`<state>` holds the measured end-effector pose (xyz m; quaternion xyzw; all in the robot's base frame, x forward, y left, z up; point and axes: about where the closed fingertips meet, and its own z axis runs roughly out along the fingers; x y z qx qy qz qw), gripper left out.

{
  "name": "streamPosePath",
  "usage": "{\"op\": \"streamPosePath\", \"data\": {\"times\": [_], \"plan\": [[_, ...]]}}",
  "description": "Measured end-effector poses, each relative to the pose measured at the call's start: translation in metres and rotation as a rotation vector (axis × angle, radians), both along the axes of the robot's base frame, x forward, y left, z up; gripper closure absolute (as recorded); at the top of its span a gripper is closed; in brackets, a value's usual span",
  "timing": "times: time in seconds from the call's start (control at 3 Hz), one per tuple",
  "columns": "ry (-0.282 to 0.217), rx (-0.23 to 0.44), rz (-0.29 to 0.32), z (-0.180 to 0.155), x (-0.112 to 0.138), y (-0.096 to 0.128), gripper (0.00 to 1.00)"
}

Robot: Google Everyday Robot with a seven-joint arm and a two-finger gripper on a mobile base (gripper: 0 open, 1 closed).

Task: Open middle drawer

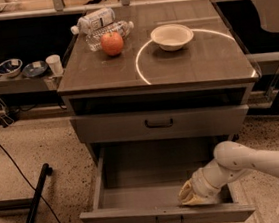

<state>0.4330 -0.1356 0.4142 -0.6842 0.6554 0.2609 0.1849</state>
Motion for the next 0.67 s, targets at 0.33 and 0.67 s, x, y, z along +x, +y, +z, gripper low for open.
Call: {"op": "streamPosePath", "data": {"times": [0.33,0.67], "plan": [[-0.069,0.250,-0.042,0.052,-0.009,0.011,0.89],[-0.123,0.298,-0.076,0.064,-0.018,-0.008,0.70]]}}
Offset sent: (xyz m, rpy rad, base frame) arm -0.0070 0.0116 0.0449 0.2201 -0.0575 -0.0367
